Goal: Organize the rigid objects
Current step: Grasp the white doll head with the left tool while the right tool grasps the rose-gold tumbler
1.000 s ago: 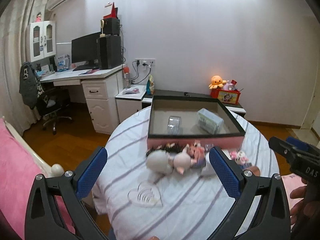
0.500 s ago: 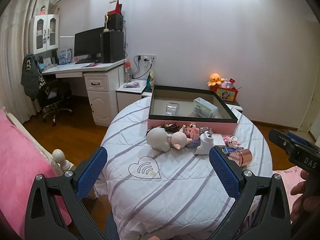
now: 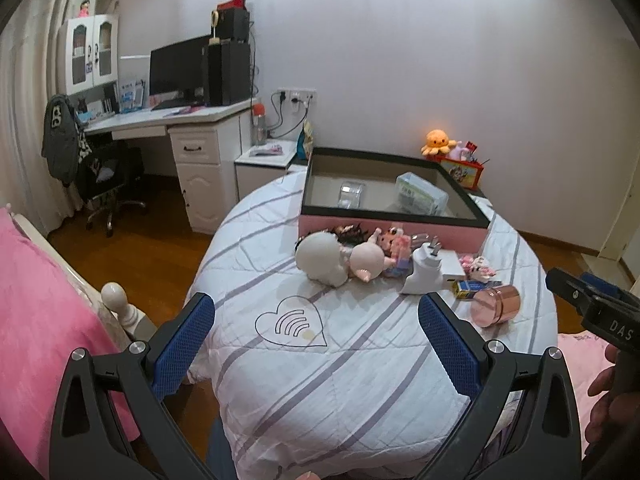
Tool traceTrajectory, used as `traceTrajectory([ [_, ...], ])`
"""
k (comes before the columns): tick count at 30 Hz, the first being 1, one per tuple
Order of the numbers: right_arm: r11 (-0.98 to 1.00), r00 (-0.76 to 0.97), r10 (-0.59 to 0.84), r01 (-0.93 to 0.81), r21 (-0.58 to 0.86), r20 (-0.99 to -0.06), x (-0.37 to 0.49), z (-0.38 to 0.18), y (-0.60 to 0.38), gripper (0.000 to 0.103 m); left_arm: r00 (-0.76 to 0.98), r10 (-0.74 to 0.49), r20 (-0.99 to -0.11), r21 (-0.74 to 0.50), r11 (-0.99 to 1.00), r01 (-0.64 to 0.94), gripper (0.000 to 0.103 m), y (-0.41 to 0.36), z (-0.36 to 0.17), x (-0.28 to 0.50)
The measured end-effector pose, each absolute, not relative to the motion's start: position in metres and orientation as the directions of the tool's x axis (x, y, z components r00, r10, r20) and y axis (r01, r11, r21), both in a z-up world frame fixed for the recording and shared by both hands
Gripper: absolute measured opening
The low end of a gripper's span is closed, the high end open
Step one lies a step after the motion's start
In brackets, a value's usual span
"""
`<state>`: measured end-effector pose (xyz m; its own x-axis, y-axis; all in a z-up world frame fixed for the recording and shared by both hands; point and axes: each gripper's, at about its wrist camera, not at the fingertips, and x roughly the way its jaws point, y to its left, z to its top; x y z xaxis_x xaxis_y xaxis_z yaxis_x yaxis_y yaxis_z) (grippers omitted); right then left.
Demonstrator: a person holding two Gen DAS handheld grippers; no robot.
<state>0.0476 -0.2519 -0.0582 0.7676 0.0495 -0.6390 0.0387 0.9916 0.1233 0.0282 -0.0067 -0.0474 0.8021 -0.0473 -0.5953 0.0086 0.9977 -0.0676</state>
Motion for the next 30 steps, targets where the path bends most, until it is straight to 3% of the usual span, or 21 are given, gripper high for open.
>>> traceTrajectory([
  [20,0.996,0.609,0.040,0.042,0.083,-0.792,0.116,-0.141,-0.250,0.087,0.712,-0.025,-0.701,-0.106,0.992,-0.069,0.103,0.003,-0.109,0.120],
  [21,0.996,0.605,0.048,0.035,0.087,-0.795,0.118,-0.144,-0.250,0.085,0.711,-0.023,-0.702,-0.107,0.992,-0.073,0.103,0.003,-0.110,0.125],
  [24,0.997,0.595,0.045,0.024,0.073,-0.802,0.123,-0.149,-0.249,0.060,0.711,-0.011,-0.703,-0.100,0.991,-0.083,0.103,0.004,-0.116,0.141],
  [25,0.997,0.597,0.045,0.019,0.070,-0.801,0.124,-0.149,-0.249,0.056,0.708,-0.004,-0.707,-0.094,0.992,-0.088,0.103,0.004,-0.119,0.147],
  [30,0.998,0.597,0.052,0.004,0.068,-0.800,0.128,-0.150,-0.249,0.055,0.681,-0.002,-0.732,-0.092,0.991,-0.096,0.103,0.006,-0.134,0.171],
])
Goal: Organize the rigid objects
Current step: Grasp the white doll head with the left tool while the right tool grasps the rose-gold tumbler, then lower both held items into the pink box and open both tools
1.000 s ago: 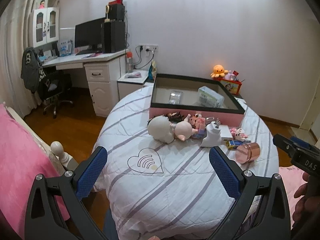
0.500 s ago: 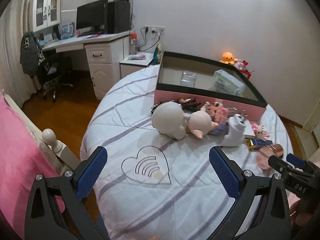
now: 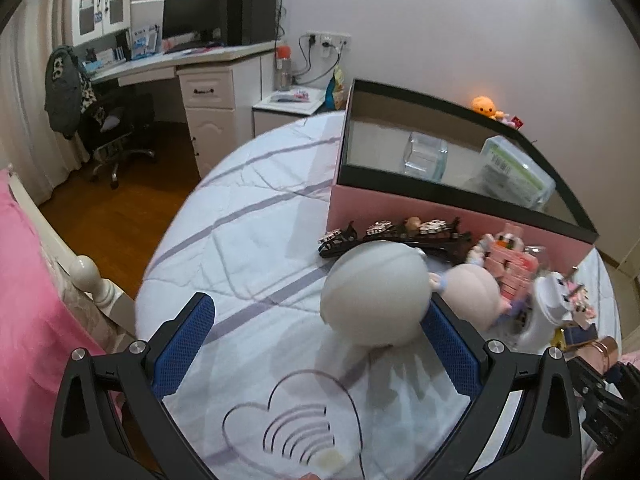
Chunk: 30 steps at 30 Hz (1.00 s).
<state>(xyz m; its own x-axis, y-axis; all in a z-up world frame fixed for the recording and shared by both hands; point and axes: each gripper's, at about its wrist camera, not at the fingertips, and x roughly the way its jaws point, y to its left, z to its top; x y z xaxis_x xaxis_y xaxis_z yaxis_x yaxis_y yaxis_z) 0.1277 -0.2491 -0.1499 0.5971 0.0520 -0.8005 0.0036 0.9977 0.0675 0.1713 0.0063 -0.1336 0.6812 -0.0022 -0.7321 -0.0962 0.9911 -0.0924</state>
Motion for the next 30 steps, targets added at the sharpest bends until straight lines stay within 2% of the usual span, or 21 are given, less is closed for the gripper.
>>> traceTrajectory([
  [6,0.999,0.602,0.030,-0.003,0.035,-0.798,0.126,-0.150,-0.244,0.054,0.678,-0.024,-0.734,-0.107,0.991,-0.081,0.103,0.005,-0.137,0.183],
  [7,0.999,0.604,0.032,-0.002,0.039,-0.797,0.124,-0.150,-0.243,0.054,0.675,-0.036,-0.737,-0.119,0.990,-0.077,0.100,0.006,-0.138,0.184],
  [8,0.999,0.605,0.038,-0.003,0.045,-0.795,0.123,-0.150,-0.243,0.054,0.669,-0.070,-0.740,-0.149,0.987,-0.061,0.094,0.007,-0.140,0.186],
  [10,0.998,0.609,0.051,-0.006,0.059,-0.792,0.119,-0.148,-0.244,0.054,0.657,-0.128,-0.743,-0.190,0.981,-0.024,0.054,0.006,-0.142,0.187],
  [11,0.998,0.608,0.055,-0.008,0.063,-0.792,0.119,-0.148,-0.244,0.054,0.652,-0.139,-0.745,-0.190,0.982,-0.008,0.050,0.003,-0.142,0.187],
  [30,0.987,0.661,0.151,-0.067,0.143,-0.735,0.104,-0.109,-0.240,0.054,0.701,-0.127,-0.702,-0.152,0.988,0.027,0.049,0.019,-0.110,0.130],
])
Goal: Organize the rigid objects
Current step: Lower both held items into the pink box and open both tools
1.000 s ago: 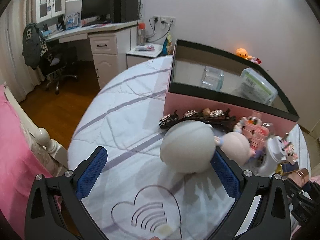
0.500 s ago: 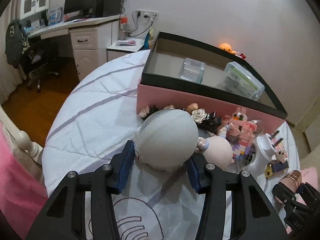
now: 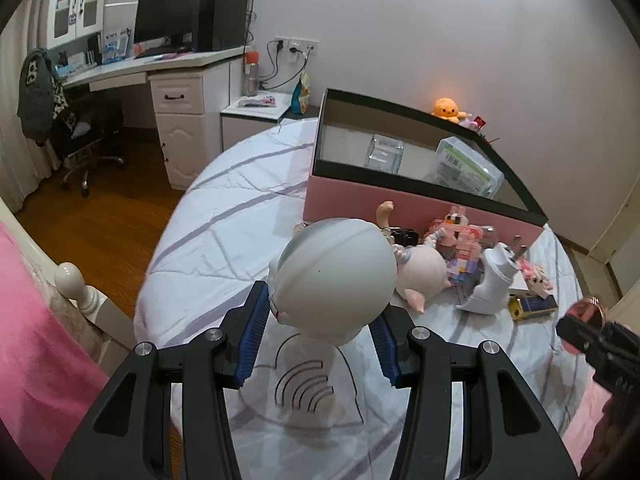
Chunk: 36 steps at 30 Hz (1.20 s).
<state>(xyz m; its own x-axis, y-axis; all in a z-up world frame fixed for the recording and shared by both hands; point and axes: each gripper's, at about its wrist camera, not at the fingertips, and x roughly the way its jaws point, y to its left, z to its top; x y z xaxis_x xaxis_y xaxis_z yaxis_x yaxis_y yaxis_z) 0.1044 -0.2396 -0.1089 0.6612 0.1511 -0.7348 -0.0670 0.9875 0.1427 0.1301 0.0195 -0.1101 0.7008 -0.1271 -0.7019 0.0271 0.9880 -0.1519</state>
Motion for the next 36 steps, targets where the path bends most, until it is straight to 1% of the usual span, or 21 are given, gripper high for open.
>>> traceTrajectory([
  [6,0.983,0.697,0.180,-0.110,0.145,-0.694,0.114,-0.083,-0.234,0.054,0.738,-0.147,-0.659,-0.152,0.987,0.061,0.049,0.015,-0.082,0.126],
  [10,0.984,0.729,0.179,-0.131,0.122,-0.661,0.133,-0.062,-0.233,0.054,0.769,-0.161,-0.619,-0.139,0.986,0.094,0.049,0.005,-0.060,0.140],
  [14,0.983,0.758,0.182,-0.146,0.109,-0.627,0.167,-0.041,-0.234,0.054,0.799,-0.179,-0.575,-0.124,0.984,0.131,0.049,-0.009,-0.036,0.172],
  [19,0.978,0.749,0.209,-0.166,0.127,-0.629,0.232,-0.031,-0.236,0.054,0.798,-0.207,-0.566,-0.114,0.978,0.173,0.049,-0.029,-0.023,0.229],
  [23,0.976,0.712,0.217,-0.150,0.157,-0.668,0.289,-0.042,-0.241,0.054,0.765,-0.205,-0.611,-0.091,0.978,0.190,0.049,-0.049,-0.032,0.288],
  [26,0.979,0.667,0.200,-0.117,0.165,-0.718,0.329,-0.067,-0.245,0.054,0.719,-0.206,-0.663,-0.091,0.976,0.196,0.049,-0.061,-0.049,0.325],
  [33,0.981,0.599,0.188,-0.073,0.181,-0.778,0.362,-0.099,-0.255,0.055,0.647,-0.171,-0.743,-0.068,0.981,0.181,0.050,-0.075,-0.081,0.365],
  [34,0.980,0.592,0.194,-0.079,0.184,-0.782,0.362,-0.102,-0.256,0.055,0.642,-0.161,-0.750,-0.057,0.982,0.179,0.054,-0.076,-0.084,0.366],
  [35,0.978,0.589,0.202,-0.086,0.188,-0.782,0.362,-0.103,-0.256,0.059,0.643,-0.156,-0.750,-0.054,0.983,0.176,0.059,-0.077,-0.085,0.365],
  [36,0.977,0.589,0.206,-0.086,0.193,-0.782,0.361,-0.103,-0.257,0.074,0.647,-0.153,-0.747,-0.052,0.984,0.173,0.071,-0.076,-0.085,0.364],
])
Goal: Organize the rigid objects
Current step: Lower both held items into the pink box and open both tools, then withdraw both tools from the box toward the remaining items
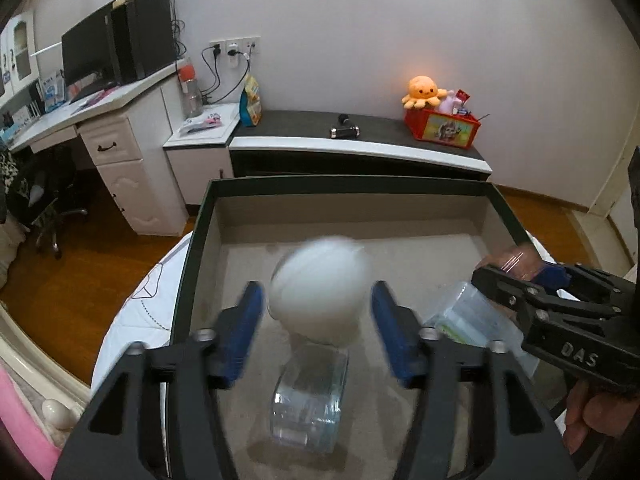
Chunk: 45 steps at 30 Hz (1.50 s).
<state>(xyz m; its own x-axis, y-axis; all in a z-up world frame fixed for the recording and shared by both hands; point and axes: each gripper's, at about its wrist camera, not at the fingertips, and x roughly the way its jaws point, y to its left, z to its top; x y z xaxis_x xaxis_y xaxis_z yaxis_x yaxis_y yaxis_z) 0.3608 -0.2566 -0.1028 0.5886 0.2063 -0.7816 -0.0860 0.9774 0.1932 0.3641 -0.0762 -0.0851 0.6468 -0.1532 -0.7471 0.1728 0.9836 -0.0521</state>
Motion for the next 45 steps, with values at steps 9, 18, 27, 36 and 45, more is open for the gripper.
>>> traceTrajectory([
  [9,0.970,0.677,0.216,-0.069,0.232,-0.703,0.322,-0.074,-0.261,0.103,0.759,-0.145,-0.634,-0.055,0.988,0.142,0.103,-0.055,-0.051,0.310],
  [18,0.975,0.766,0.183,-0.059,0.216,-0.617,0.236,-0.036,-0.251,0.103,0.827,-0.129,-0.547,-0.051,0.991,0.121,0.103,-0.033,-0.022,0.218],
  [27,0.989,0.813,0.122,-0.049,0.141,-0.569,0.149,-0.018,-0.238,0.103,0.838,-0.118,-0.533,-0.072,0.993,0.094,0.103,-0.019,-0.015,0.142],
  [36,0.994,0.825,0.070,-0.010,0.111,-0.560,0.082,-0.025,-0.236,0.103,0.861,-0.091,-0.501,-0.081,0.995,0.058,0.103,-0.009,-0.016,0.074],
  [45,0.995,0.821,0.080,-0.032,0.095,-0.565,0.048,-0.032,-0.225,0.103,0.848,-0.079,-0.524,-0.085,0.996,0.040,0.103,-0.007,-0.027,0.038],
])
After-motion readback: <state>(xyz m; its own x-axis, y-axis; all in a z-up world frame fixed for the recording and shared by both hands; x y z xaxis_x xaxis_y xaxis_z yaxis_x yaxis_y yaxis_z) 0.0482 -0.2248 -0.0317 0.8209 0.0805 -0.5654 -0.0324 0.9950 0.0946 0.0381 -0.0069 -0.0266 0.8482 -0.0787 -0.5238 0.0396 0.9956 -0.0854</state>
